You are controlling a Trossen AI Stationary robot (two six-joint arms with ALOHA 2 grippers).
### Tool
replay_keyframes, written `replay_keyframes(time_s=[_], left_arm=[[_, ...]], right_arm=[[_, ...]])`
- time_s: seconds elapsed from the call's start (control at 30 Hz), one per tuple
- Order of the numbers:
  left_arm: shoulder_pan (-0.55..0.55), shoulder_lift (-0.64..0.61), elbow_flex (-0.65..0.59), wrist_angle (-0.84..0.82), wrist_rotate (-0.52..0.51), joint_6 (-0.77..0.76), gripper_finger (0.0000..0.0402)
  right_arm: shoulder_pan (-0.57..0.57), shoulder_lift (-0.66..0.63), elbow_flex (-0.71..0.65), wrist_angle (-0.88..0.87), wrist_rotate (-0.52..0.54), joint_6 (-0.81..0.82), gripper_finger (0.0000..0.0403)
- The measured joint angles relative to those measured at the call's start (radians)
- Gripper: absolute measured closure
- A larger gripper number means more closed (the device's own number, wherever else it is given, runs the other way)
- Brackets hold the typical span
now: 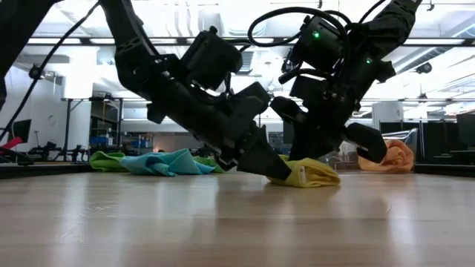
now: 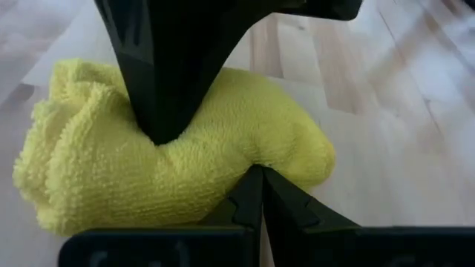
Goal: Roll microfiber towels into tight, uniform cylinder then place into a basket
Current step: Roll the yellow microfiber cloth
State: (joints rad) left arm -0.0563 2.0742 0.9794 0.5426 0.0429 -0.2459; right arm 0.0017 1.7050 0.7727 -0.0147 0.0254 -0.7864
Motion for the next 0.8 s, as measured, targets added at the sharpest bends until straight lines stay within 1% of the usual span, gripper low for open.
replay_keyframes(time_s=[0.17, 0.27, 0.37, 0.43, 0.6, 0.8], left_arm=[[-0.001, -0.053, -0.027, -0.055, 0.002, -0.001, 0.0402], [-0.001, -0.121, -0.041, -0.178, -0.008, 0.031, 0.0402], [-0.001, -0.169, -0.052, -0.237, -0.106, 0.049, 0.0402], [-0.001, -0.179, -0.057, -0.238, -0.147, 0.051, 0.0402], [0.004, -0.173, -0.056, -0.237, -0.153, 0.069, 0.0402], [0.003, -0.173, -0.056, -0.240, -0.153, 0.070, 0.0402]], right_arm=[[0.000, -0.001, 0.000, 0.002, 0.001, 0.009, 0.0394], [0.000, -0.002, 0.001, 0.002, 0.001, 0.037, 0.0394], [0.000, -0.007, 0.002, 0.000, 0.001, 0.101, 0.0394], [0.000, -0.010, 0.002, 0.000, 0.001, 0.147, 0.0394], [0.000, -0.023, 0.003, 0.003, 0.002, 0.260, 0.0394], [0.000, -0.064, 0.004, 0.003, 0.002, 0.264, 0.0394]])
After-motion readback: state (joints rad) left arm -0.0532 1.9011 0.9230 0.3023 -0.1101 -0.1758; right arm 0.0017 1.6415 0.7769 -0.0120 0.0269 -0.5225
